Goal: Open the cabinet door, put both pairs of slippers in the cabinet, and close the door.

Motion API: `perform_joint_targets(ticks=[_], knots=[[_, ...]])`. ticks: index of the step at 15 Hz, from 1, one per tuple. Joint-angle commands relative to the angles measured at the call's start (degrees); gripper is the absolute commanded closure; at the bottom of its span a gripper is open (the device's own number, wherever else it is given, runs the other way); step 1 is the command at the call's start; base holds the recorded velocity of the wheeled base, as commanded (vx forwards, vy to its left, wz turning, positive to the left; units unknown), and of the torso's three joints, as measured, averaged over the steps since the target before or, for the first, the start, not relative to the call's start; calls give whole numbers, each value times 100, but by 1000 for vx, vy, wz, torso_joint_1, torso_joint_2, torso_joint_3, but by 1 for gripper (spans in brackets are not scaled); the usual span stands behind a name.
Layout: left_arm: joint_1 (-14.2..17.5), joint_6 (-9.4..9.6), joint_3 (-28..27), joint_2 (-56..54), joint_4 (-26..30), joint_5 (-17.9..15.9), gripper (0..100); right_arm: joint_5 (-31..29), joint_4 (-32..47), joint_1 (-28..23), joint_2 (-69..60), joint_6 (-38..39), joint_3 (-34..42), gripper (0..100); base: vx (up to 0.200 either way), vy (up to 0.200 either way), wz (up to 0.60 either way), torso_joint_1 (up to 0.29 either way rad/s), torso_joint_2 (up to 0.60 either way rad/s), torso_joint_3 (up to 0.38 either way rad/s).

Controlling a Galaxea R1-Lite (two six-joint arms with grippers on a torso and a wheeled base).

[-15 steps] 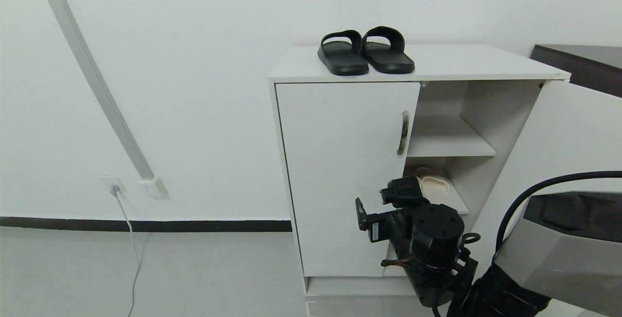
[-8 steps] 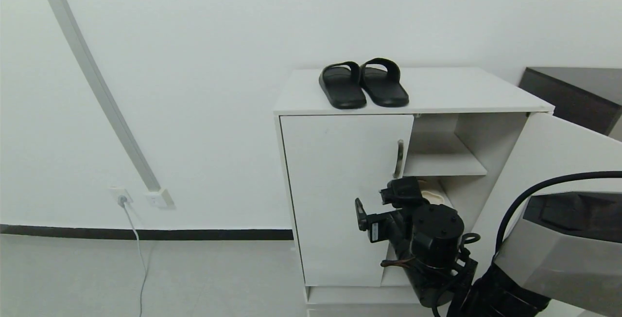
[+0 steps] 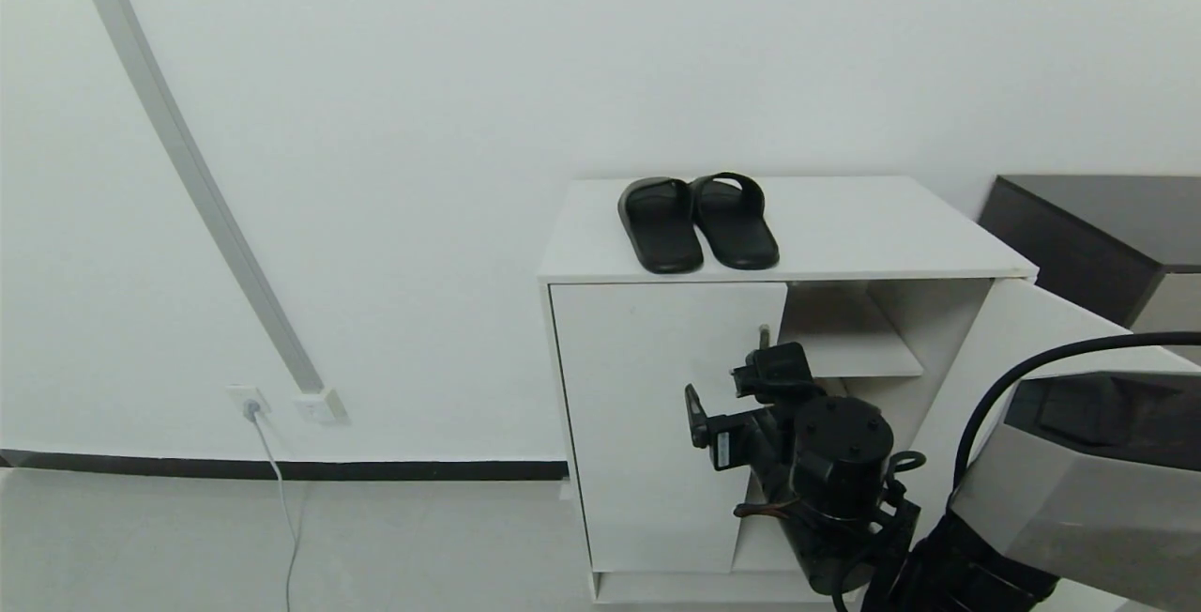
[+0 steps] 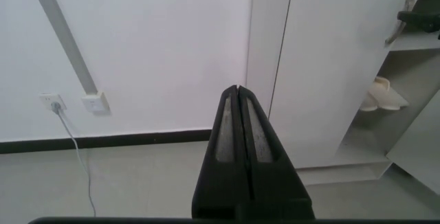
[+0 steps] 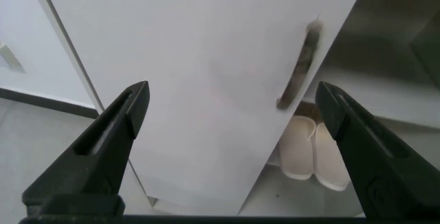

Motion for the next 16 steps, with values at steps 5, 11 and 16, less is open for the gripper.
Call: perform_joint_targets(ticks=[5,11,16], knots=[[1,-1,0,5,2,3,100,0,-10,3,50,-1,-1,0,0,0,0,227,-547,-316],[1,-1,0,5,2,-6,100,97,-19,-6,58,8,60,0,0,0,0,250,-569,-318],[1,-10,0,5,2,-6,100,299,-186,-50,50,-10,104,0,0,0,0,97,-215,-118]])
